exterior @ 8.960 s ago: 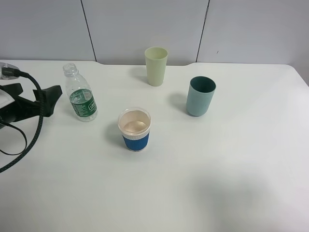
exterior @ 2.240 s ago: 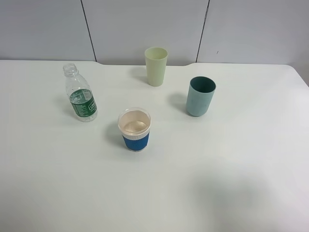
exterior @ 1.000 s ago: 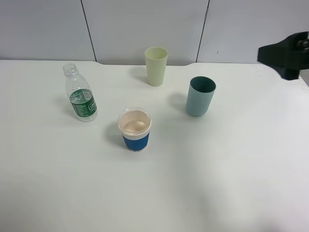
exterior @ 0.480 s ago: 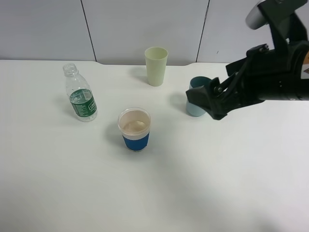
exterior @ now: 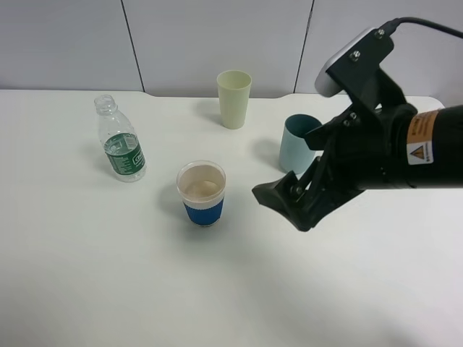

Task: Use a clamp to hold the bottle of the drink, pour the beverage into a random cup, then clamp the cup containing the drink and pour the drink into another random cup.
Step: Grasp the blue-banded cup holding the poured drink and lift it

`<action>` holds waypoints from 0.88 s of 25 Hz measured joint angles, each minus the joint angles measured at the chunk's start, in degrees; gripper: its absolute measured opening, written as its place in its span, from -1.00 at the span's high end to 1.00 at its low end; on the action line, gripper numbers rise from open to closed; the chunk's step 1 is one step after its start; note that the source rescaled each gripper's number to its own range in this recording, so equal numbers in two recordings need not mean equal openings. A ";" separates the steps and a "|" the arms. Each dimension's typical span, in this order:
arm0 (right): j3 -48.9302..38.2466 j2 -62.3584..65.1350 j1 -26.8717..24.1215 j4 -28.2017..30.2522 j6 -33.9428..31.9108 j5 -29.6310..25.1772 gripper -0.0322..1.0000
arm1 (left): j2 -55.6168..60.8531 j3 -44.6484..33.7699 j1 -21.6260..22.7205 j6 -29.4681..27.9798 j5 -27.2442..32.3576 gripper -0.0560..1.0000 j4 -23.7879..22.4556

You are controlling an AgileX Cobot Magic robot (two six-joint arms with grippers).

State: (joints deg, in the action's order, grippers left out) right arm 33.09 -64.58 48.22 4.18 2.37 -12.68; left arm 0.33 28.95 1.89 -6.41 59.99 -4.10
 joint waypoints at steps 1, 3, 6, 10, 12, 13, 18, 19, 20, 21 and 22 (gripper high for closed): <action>-0.56 -0.42 0.95 0.00 0.00 0.92 -1.00 | 0.00 0.00 0.00 0.00 0.00 -1.00 0.00; -1.81 -1.12 2.12 0.00 -0.14 2.49 -1.00 | 0.00 0.00 0.00 0.00 0.00 -1.00 0.00; -3.27 -2.55 2.19 0.00 -0.85 2.68 -1.00 | 0.00 0.00 0.00 0.00 0.00 -1.00 0.00; -3.64 -5.61 2.19 0.00 -1.74 3.99 -1.00 | 0.00 0.00 0.00 0.00 0.00 -1.00 0.00; -3.64 -7.40 2.19 0.00 -2.37 6.17 -1.00 | 0.00 0.00 0.00 0.00 0.00 -1.00 0.00; -3.64 -8.37 2.19 0.00 -2.37 7.84 -1.00 | 0.00 0.00 0.00 0.00 0.00 -1.00 0.00; -3.64 -13.29 2.19 0.00 -3.41 14.91 -1.00 | 0.00 0.00 0.00 0.00 0.00 -1.00 0.00; -3.64 -14.36 2.19 0.00 -3.41 15.79 -1.00 | 0.00 0.00 0.00 0.00 0.00 -1.00 0.00; -3.64 -15.40 2.19 0.00 -3.41 16.27 -1.00 | 0.00 0.00 0.00 0.00 0.00 -1.00 0.00; -3.64 -16.27 2.19 0.00 -3.41 16.60 -1.00 | 0.00 0.00 0.00 0.00 0.00 -1.00 0.00; -3.64 -17.25 2.19 0.00 -3.41 16.86 -1.00 | 0.00 0.00 0.00 0.00 0.00 -1.00 0.00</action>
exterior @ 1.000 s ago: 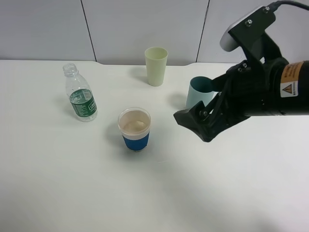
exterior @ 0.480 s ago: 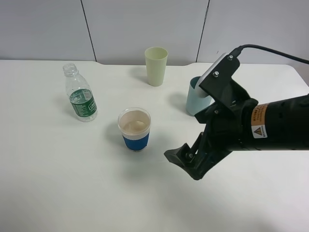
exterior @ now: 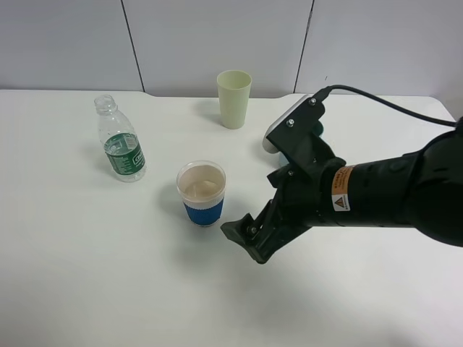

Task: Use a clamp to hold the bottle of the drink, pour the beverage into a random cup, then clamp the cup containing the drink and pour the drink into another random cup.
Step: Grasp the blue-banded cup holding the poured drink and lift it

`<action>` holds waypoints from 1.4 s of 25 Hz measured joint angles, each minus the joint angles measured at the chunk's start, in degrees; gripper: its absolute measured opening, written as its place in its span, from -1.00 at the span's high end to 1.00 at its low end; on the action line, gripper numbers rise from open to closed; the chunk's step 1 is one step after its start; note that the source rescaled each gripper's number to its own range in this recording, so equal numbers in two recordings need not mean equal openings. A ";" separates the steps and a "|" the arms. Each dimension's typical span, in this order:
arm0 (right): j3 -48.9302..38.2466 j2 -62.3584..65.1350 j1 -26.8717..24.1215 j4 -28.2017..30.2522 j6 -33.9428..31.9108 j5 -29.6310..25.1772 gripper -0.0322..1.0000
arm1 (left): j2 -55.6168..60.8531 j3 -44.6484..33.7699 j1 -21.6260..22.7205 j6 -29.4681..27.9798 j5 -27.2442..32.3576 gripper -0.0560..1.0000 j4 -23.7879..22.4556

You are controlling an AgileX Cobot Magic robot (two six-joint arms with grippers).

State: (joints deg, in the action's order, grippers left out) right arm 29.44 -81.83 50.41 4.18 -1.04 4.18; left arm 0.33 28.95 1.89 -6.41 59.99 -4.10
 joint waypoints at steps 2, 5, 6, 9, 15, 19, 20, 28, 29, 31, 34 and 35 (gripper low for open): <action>0.00 -1.75 0.00 0.00 0.00 0.51 -1.00 | 0.00 0.00 0.00 0.00 0.00 -1.00 0.00; 0.00 -4.07 0.00 -0.32 0.00 1.28 -1.00 | 0.00 0.00 0.00 0.00 0.00 -1.00 0.00; -0.18 -4.66 0.00 -0.63 0.00 1.93 -1.00 | 0.00 0.00 0.00 0.00 0.00 -1.00 0.00; -0.36 -6.80 0.00 -0.96 0.38 3.47 -1.00 | 0.00 0.00 0.00 0.00 0.00 -1.00 0.00; -0.36 -10.53 0.00 -3.06 5.45 8.27 -1.00 | 0.00 0.00 0.00 0.00 0.00 -1.00 0.00; -0.36 -13.87 0.00 -6.88 9.63 12.97 -1.00 | 0.00 0.00 0.00 0.00 0.00 -1.00 0.00; -0.36 -14.75 0.00 -7.65 10.78 14.56 -1.00 | 0.00 0.00 0.00 0.00 0.00 -1.00 0.00; -0.31 -20.09 0.00 -11.13 15.23 25.36 -1.00 | 0.00 0.00 0.00 0.00 0.00 -1.00 0.00; -0.31 -20.73 0.00 -11.18 15.28 26.42 -1.00 | 0.00 0.00 0.00 0.00 0.00 -1.00 0.00; -0.31 -21.93 0.00 -11.18 15.30 28.47 -1.00 | 0.00 0.00 0.00 0.00 0.00 -1.00 0.00; -0.31 -23.64 0.00 -11.18 15.51 31.52 -1.00 | 0.00 0.00 0.00 0.00 0.00 -1.00 0.00; -0.31 -23.97 0.00 -11.18 15.51 32.59 -1.00 | 0.00 0.00 0.00 0.00 0.00 -1.00 0.00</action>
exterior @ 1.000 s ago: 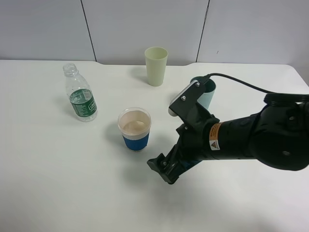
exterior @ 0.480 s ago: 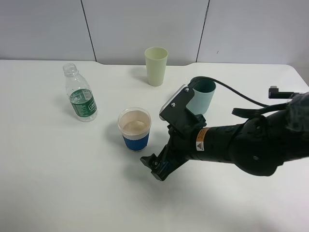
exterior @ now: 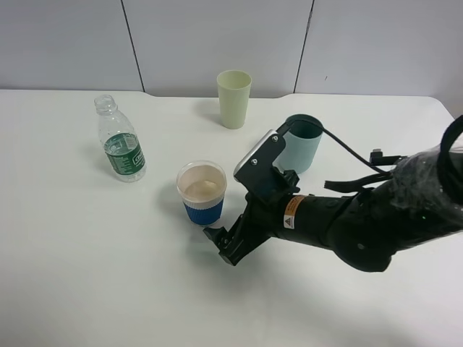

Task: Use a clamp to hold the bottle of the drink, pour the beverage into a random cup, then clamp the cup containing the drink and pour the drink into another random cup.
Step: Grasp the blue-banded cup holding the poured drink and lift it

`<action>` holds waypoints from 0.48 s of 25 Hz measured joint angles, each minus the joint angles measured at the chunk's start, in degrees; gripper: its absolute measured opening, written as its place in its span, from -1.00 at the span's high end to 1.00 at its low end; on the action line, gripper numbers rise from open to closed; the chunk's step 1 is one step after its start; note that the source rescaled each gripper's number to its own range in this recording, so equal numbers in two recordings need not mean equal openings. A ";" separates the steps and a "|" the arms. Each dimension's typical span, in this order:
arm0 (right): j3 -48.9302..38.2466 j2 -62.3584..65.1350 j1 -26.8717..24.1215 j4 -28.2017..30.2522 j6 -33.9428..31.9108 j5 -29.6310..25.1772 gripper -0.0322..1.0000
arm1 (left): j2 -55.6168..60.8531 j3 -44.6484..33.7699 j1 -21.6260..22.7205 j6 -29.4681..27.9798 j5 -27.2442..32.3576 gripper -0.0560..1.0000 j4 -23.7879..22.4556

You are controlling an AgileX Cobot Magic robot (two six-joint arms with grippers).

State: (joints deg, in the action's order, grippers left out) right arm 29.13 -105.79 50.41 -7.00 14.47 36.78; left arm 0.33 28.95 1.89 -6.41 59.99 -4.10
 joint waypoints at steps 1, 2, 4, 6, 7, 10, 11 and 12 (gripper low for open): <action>0.00 -0.39 0.00 0.00 0.00 1.18 -1.00 | 0.00 0.00 0.00 0.00 0.00 -1.00 0.00; 0.00 -0.73 0.00 0.00 0.00 2.68 -1.00 | 0.00 0.00 0.00 0.00 0.00 -1.00 0.00; 0.00 -1.39 0.00 0.00 -0.21 5.50 -1.00 | 0.00 0.00 0.00 0.00 0.00 -1.00 0.00; 0.00 -2.43 0.00 0.05 -0.26 8.87 -1.00 | 0.00 0.00 0.00 0.00 0.00 -1.00 0.00; 0.00 -3.00 0.00 0.05 -0.32 10.15 -1.00 | 0.00 0.00 0.00 0.00 0.00 -1.00 0.00; 0.05 -5.12 0.00 0.31 -0.37 12.44 -1.00 | 0.00 0.00 0.00 0.00 0.00 -1.00 0.00; 0.05 -5.65 0.00 0.47 -0.39 12.85 -1.00 | 0.00 0.00 0.00 0.00 0.00 -1.00 0.00; 0.05 -6.23 0.00 0.67 -0.39 13.24 -1.00 | 0.00 0.00 0.00 0.00 0.00 -1.00 0.00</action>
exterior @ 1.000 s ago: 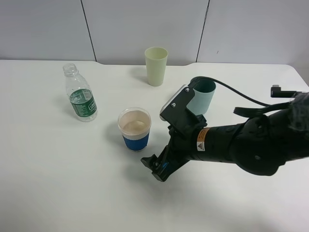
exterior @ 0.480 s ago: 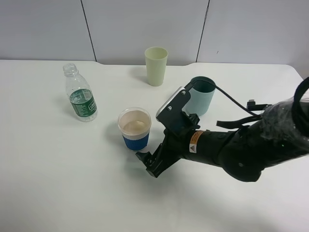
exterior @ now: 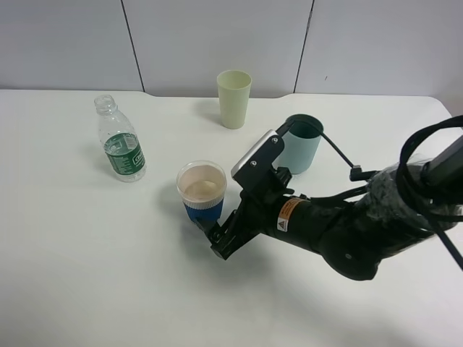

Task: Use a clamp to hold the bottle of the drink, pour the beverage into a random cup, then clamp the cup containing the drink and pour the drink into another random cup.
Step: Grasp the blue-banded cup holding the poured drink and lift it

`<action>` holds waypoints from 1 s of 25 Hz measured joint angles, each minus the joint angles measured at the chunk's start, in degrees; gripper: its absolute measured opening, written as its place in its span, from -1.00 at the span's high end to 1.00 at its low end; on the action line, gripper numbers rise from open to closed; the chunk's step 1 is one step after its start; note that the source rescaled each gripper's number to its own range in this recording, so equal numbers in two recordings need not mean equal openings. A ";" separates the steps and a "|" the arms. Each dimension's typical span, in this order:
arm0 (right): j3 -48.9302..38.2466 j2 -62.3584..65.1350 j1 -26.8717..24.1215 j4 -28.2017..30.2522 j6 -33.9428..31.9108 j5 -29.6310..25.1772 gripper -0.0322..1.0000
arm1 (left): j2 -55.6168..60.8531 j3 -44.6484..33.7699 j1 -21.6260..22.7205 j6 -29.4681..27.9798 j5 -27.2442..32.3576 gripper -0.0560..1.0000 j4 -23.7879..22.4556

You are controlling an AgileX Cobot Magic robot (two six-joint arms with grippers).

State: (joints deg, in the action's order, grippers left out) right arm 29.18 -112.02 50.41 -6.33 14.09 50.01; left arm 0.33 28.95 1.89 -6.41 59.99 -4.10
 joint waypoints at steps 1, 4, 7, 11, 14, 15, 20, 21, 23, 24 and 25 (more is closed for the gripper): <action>0.00 -0.63 0.00 0.34 0.00 0.83 -1.00 | 0.00 0.00 0.00 0.00 0.00 -1.00 0.00; 0.00 -2.53 -0.98 2.10 0.00 3.75 -1.00 | 0.00 0.00 0.00 0.00 0.00 -1.00 0.00; 0.00 -3.90 -2.75 4.65 -0.18 6.25 -1.00 | 0.00 0.00 0.00 0.00 0.00 -1.00 0.00; 0.00 -4.74 -4.41 8.02 -1.29 8.08 -1.00 | 0.00 0.00 0.00 0.00 0.00 -1.00 0.00; 0.00 -5.32 -4.65 8.68 -1.55 9.34 -1.00 | 0.00 0.00 0.00 0.00 0.00 -1.00 0.00; 0.00 -5.80 -4.65 8.93 -1.55 10.14 -1.00 | 0.00 0.00 0.00 0.00 0.00 -1.00 0.00; 0.00 -8.88 -4.71 11.67 -2.09 14.78 -1.00 | 0.00 0.00 0.00 0.00 0.00 -1.00 0.00; 0.00 -9.64 -4.71 11.94 -2.15 15.73 -1.00 | 0.00 0.00 0.00 0.00 0.00 -1.00 0.00; 0.00 -11.01 -4.71 12.01 -2.21 17.82 -1.00 | 0.00 0.00 0.00 0.00 0.00 -1.00 0.00; 0.00 -11.55 -4.71 12.01 -2.28 18.43 -1.00 | 0.00 0.00 0.00 0.00 0.00 -1.00 0.00; 0.00 -12.14 -4.71 12.01 -2.34 18.85 -1.00 | 0.00 0.00 0.00 0.00 0.00 -1.00 0.00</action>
State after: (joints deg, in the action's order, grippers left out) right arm 29.18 -124.16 45.70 5.68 11.75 68.86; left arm 0.33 28.95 1.89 -6.41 59.99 -4.10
